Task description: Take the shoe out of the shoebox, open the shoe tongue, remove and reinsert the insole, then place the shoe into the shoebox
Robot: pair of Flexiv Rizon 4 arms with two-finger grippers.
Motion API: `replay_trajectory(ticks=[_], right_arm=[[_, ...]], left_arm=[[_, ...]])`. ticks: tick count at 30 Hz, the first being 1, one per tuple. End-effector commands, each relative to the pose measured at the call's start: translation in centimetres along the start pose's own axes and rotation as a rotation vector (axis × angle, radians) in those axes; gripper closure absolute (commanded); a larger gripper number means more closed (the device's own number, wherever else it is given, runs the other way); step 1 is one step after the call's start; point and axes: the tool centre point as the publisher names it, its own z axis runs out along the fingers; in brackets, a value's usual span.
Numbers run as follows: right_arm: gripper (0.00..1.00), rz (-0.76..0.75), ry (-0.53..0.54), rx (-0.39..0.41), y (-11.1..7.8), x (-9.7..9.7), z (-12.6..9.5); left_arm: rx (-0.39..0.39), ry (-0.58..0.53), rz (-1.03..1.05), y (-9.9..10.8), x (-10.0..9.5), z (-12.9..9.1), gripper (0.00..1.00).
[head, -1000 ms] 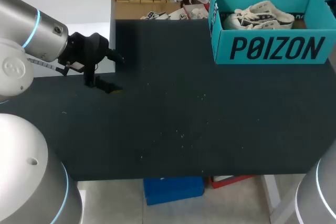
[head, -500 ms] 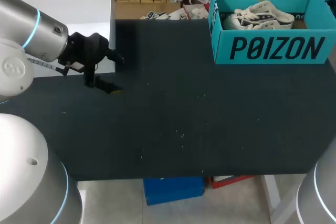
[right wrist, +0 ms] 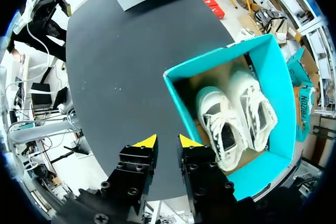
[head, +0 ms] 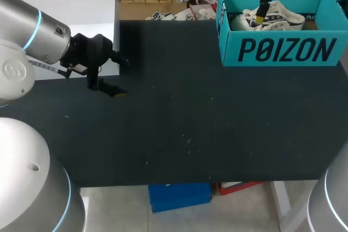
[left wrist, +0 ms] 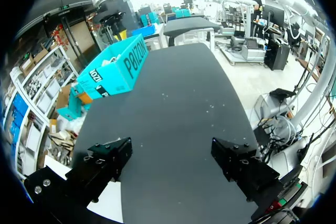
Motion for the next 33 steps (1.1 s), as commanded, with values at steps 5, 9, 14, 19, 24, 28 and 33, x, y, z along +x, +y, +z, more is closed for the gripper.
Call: replay_trajectory(ticks=[5, 9, 14, 19, 24, 28, 33], right_arm=[[0.55, 0.040, -0.487, -0.061, 0.4, 7.8, 2.5], [0.46, 0.050, -0.477, -0.064, 0.9, 9.1, 2.9], [0.35, 0.046, -0.438, -0.047, 1.4, 10.7, 3.8], [0.33, 0.048, -0.394, -0.032, 1.5, 11.9, 4.4], [0.18, 0.045, -0.370, -0.022, 1.4, 12.4, 4.6], [0.00, 0.023, -0.301, -0.026, 1.2, 12.5, 4.6], [0.00, -0.007, -0.240, -0.016, 1.4, 12.4, 4.6]], left_arm=[[-0.004, -0.001, 0.000, 0.0, 0.1, 0.0, 0.00], [-0.004, -0.001, 0.000, 0.0, 0.1, 0.0, 0.00], [-0.004, -0.001, 0.000, 0.0, 0.1, 0.0, 0.00], [-0.004, -0.001, 0.000, 0.0, 0.1, 0.0, 0.00], [-0.004, -0.001, 0.000, 0.0, 0.1, 0.0, 0.00], [-0.004, -0.001, 0.000, 0.0, 0.1, 0.0, 0.00], [-0.004, -0.001, 0.000, 0.0, 0.1, 0.0, 0.00]])
